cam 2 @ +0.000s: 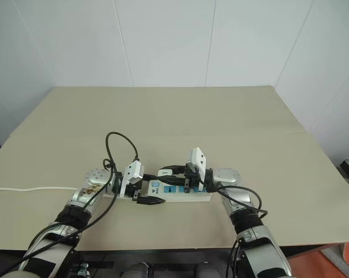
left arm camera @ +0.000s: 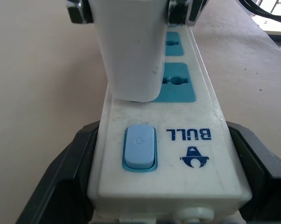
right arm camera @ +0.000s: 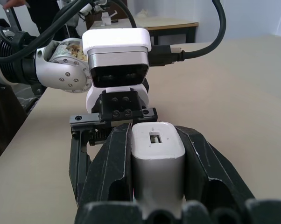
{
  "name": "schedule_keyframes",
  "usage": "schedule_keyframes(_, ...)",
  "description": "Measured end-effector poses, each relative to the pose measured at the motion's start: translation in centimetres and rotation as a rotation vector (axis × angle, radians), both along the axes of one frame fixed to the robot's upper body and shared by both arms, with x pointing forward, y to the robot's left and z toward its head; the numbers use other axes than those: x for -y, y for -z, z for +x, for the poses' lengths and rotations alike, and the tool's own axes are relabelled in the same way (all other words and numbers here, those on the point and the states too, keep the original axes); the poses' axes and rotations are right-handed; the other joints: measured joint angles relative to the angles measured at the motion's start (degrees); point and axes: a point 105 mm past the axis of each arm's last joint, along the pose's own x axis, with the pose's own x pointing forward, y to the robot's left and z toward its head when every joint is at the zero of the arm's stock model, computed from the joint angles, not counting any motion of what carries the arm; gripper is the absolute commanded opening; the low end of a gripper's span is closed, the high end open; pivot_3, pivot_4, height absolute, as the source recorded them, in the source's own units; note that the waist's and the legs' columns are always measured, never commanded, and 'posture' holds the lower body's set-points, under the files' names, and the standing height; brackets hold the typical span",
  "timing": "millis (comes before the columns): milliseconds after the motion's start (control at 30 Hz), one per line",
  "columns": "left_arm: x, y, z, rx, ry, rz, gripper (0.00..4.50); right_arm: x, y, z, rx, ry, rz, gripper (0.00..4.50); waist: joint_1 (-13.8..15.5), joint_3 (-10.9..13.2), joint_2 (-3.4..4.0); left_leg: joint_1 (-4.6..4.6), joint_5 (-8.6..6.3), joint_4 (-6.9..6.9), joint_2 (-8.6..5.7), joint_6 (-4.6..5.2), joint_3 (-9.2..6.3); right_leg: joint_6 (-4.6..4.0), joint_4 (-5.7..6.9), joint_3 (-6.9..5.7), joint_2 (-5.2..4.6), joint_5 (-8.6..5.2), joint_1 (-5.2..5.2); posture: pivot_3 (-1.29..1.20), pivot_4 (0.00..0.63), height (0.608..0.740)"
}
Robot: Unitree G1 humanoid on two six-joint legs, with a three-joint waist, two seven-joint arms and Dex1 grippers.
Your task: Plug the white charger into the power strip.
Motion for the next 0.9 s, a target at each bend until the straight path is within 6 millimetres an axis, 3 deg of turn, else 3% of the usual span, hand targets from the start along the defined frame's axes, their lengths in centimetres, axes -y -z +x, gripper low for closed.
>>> schedule_keyframes(900,0.1,0.0,0.0,0.002,-0.004,0.005,3.31,1.4,0.9,0.3,0.051,-0.037,-0.020,1.14,-0.4,0.0,0.00,0.06,0.00,0.02,-0.01,0.00,-0.01,0.00,0.01,0.00,-0.01,0.00,0.09,0.00,0.150,0.740)
